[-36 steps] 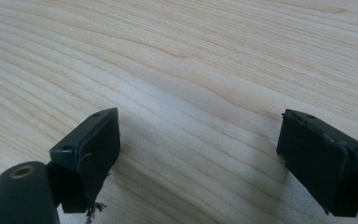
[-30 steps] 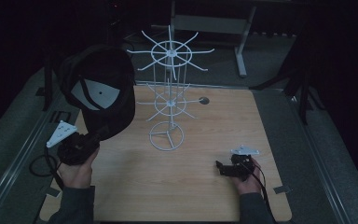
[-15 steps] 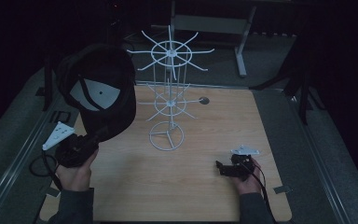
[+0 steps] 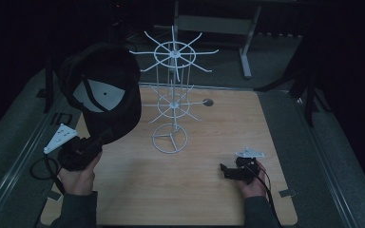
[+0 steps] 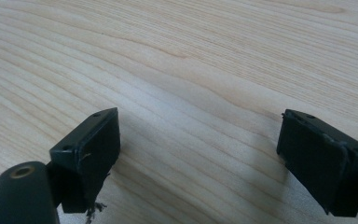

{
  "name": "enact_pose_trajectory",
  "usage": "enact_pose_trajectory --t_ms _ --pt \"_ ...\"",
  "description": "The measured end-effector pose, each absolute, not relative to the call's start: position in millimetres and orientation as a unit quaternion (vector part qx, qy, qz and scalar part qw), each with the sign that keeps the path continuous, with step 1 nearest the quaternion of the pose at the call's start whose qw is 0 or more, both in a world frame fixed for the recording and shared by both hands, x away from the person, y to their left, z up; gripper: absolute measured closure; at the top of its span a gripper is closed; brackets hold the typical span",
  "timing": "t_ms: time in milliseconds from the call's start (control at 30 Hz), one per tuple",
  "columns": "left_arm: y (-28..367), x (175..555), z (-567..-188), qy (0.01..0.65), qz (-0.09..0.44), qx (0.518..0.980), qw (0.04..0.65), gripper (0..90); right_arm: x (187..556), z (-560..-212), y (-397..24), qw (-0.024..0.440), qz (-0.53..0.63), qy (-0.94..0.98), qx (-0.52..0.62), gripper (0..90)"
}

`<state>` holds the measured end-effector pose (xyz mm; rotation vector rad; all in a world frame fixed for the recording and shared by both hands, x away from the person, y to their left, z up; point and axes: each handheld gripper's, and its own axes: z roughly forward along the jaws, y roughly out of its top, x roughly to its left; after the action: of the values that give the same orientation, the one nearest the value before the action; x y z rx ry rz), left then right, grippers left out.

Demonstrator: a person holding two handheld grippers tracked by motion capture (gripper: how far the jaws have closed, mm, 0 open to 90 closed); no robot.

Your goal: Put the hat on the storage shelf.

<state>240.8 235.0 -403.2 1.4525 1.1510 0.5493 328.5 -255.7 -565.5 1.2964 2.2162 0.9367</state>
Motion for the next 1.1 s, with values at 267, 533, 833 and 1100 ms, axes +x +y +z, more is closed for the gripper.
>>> enact_pose_trajectory --t_ms 267,533,833,1100 --pt "231.0 241.9 -401.6 0.487 0.233 0.621 0.569 86.6 328.6 -565.5 -255.7 0.203 0.336 0.794 0.464 13.0" --pt "227.8 245.0 -400.1 0.486 0.234 0.620 0.569 86.5 328.6 -565.5 -255.6 0.203 0.336 0.794 0.464 13.0" --pt "221.4 249.0 -398.4 0.484 0.238 0.626 0.564 86.5 328.6 -565.5 -255.6 0.203 0.336 0.794 0.464 13.0" --pt "215.9 250.5 -399.7 0.481 0.243 0.630 0.559 86.5 328.6 -565.5 -255.6 0.203 0.336 0.794 0.464 13.0"
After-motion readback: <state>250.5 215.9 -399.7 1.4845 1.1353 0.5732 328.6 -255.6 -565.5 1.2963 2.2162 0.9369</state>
